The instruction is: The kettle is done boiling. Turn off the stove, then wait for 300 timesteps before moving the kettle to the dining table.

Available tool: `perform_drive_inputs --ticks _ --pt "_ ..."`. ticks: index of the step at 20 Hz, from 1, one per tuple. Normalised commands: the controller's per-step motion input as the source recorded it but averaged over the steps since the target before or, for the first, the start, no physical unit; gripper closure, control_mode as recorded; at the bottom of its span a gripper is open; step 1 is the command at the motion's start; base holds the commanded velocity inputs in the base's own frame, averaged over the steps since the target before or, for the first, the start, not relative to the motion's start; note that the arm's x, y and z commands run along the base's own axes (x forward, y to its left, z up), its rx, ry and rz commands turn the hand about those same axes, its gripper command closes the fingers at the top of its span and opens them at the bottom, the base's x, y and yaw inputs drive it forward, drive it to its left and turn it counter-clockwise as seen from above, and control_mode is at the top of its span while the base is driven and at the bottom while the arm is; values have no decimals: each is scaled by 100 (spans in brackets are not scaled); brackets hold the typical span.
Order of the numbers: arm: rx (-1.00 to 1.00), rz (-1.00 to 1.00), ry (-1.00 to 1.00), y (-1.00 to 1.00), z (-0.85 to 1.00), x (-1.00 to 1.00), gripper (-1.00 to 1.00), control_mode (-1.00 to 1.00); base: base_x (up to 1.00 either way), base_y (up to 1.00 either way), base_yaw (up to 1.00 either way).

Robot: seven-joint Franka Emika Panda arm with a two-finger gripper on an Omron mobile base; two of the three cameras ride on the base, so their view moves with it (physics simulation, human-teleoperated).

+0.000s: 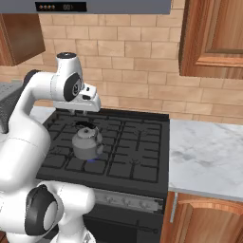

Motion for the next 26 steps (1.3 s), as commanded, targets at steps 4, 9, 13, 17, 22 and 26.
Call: perform_drive_inputs --ticks 4,9,13,17,22,26 --pt "0 0 0 -5 0 -1 -100 100 -2 -18 0" --pt "0 0 0 0 0 0 -100 100 -2 -44 0" --pt "0 0 0 0 0 0 -100 100 -1 -42 0" --pt "0 0 0 0 0 0 -100 100 -5 -43 0" --pt "0 0 0 0 0 0 -100 100 -10 -47 0" --pt "0 0 0 0 0 0 -100 100 -12 -50 0"
